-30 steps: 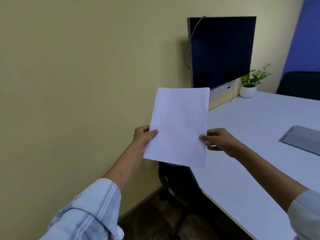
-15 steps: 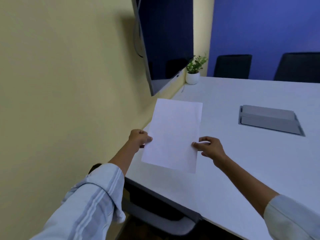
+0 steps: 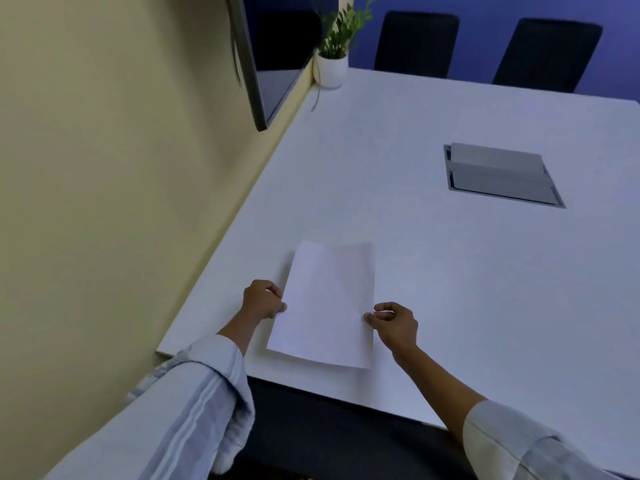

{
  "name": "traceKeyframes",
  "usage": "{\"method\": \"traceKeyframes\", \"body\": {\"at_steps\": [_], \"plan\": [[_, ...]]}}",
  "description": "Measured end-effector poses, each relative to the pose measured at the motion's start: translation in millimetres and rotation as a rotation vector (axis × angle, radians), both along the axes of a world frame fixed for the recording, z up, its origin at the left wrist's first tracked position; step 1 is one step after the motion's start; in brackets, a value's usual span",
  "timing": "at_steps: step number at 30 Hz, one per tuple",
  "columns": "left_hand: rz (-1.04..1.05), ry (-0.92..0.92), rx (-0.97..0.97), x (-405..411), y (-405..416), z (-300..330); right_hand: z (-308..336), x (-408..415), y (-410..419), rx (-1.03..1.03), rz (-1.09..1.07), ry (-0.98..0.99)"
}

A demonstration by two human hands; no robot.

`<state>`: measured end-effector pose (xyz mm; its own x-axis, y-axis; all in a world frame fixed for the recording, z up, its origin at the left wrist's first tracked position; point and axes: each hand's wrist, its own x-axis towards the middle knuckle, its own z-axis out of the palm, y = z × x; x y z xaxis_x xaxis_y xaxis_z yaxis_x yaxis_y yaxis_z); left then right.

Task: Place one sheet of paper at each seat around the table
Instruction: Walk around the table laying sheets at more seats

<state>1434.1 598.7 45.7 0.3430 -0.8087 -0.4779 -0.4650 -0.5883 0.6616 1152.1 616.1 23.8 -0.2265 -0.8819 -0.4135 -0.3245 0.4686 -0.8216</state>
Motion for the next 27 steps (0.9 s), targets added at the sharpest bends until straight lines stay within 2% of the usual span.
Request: {"method": "traceKeyframes", "body": {"at_steps": [5, 8, 12, 13, 15, 17, 20, 22, 27], "plan": [[-0.108, -0.071, -0.193, -12, -1, -46, -28, -7, -2, 0.002, 0.026, 0.106], [-0.225, -0.139, -0.214, -16, 5, -70, -38, -9, -6, 0.030, 0.051, 0.161], [-0.588, -0.552, -0.076, -13, 15, -83, -38, -12, -2, 0.116, 0.203, 0.422], [-0.652, -0.609, -0.052, -13, 16, -84, -36, -13, 1, 0.133, 0.268, 0.498], [-0.781, -0.634, -0.002, -13, 16, -88, -35, -12, 6, 0.132, 0.421, 0.631], [-0.894, -0.628, 0.063, -14, 17, -93, -37, -8, 10, 0.090, 0.678, 0.791], [-0.952, -0.661, 0.103, -19, 16, -97, -48, -3, 16, 0.010, 1.062, 0.999], [-0.975, -0.676, 0.118, -21, 12, -96, -54, -1, 21, -0.004, 1.137, 1.045], [-0.993, -0.685, 0.176, -27, 9, -95, -59, -8, 26, -0.033, 1.111, 1.070]]}}
